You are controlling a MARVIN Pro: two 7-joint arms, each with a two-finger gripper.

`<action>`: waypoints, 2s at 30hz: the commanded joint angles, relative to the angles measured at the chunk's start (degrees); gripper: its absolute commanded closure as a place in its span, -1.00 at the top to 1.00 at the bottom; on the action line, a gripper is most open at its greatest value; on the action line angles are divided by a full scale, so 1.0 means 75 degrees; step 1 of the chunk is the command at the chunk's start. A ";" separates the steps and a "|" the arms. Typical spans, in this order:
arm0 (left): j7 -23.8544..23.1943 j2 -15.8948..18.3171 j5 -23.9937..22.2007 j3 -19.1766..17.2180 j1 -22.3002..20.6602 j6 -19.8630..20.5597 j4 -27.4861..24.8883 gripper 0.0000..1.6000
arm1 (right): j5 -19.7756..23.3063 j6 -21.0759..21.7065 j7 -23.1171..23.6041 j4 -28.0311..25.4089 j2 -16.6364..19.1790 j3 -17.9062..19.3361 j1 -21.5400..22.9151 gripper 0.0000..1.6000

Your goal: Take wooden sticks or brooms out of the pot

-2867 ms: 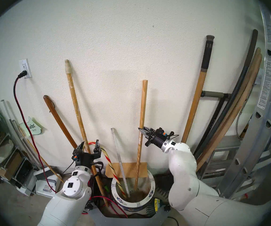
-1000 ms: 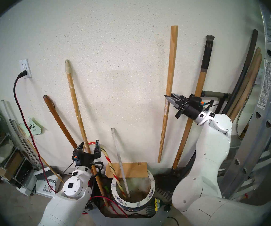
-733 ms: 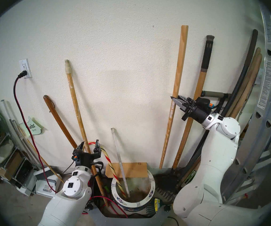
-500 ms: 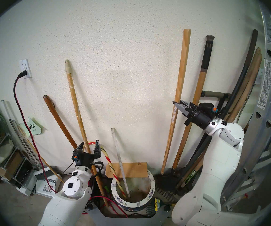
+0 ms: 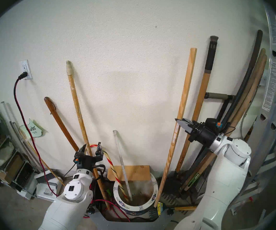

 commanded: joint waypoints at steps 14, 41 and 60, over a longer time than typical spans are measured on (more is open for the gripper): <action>-0.0131 0.0055 -0.0104 -0.0035 0.0009 -0.0003 -0.0035 1.00 | 0.0165 0.0608 -0.0012 -0.1280 0.0407 -0.0803 -0.2109 -1.00; -0.0138 0.0064 -0.0118 -0.0034 0.0014 0.0003 -0.0044 1.00 | 0.0081 -0.1418 -0.0573 0.0129 0.0653 -0.1149 -0.1785 -1.00; -0.0131 0.0071 -0.0123 -0.0026 0.0011 -0.0001 -0.0042 1.00 | -0.0596 -0.2456 -0.1855 0.2109 0.0685 -0.1717 -0.0448 -1.00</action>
